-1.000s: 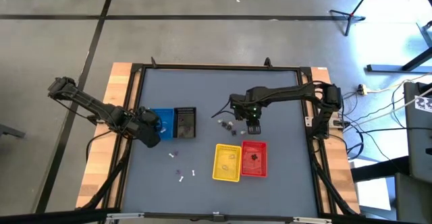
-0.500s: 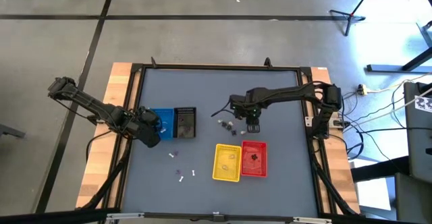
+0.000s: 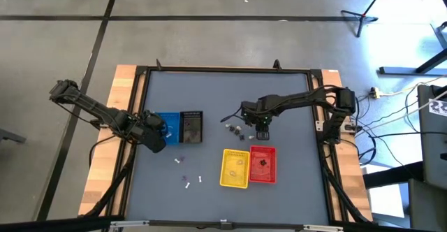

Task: Sort Halloween decoration
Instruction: Put the spider toy into the red bin

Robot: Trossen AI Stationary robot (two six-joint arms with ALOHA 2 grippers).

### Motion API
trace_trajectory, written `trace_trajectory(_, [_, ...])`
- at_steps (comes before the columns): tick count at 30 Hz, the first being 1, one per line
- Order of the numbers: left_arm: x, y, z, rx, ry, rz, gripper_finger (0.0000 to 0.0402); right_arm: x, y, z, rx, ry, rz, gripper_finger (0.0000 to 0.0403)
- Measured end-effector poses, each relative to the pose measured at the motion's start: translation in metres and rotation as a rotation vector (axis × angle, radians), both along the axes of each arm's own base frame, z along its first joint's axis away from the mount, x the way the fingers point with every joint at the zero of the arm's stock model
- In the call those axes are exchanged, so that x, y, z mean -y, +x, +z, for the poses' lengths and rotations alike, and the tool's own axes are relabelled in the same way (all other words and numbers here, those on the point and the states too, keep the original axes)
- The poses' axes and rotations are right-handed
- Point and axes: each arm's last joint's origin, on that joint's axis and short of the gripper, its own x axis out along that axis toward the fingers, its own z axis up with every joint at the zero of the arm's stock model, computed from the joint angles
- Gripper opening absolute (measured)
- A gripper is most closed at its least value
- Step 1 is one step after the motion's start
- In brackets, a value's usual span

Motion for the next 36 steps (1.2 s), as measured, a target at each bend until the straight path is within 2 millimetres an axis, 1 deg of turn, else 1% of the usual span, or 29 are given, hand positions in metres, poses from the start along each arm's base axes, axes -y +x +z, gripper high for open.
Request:
trace_trajectory(12, [-0.0005,0.0001,0.0003,0.008,0.017,0.008,0.0104,0.0001,-0.0004,-0.0017,-0.003,-0.005,0.000,0.0136])
trace_trajectory(15, [-0.0005,0.0001,0.0003,0.008,0.019,0.008,0.0104,0.0002,-0.0004,-0.0019,-0.003,-0.007,0.000,0.0118])
trace_trajectory(21, [-0.0005,0.0001,0.0003,0.008,0.019,0.009,0.0104,0.0002,-0.0004,-0.0023,-0.005,-0.008,0.000,0.0056])
trace_trajectory(24, [-0.0005,0.0001,0.0003,0.008,0.019,0.009,0.0104,0.0004,-0.0004,-0.0022,-0.005,-0.016,-0.001,0.0035])
trace_trajectory(27, [-0.0005,0.0001,0.0003,0.008,0.019,0.009,0.0104,0.0013,-0.0004,-0.0024,-0.007,-0.031,-0.003,0.0028])
trace_trajectory(36, [-0.0005,0.0001,0.0003,0.008,0.019,0.008,0.0104,0.0012,-0.0008,-0.0027,-0.012,-0.033,-0.003,0.0027])
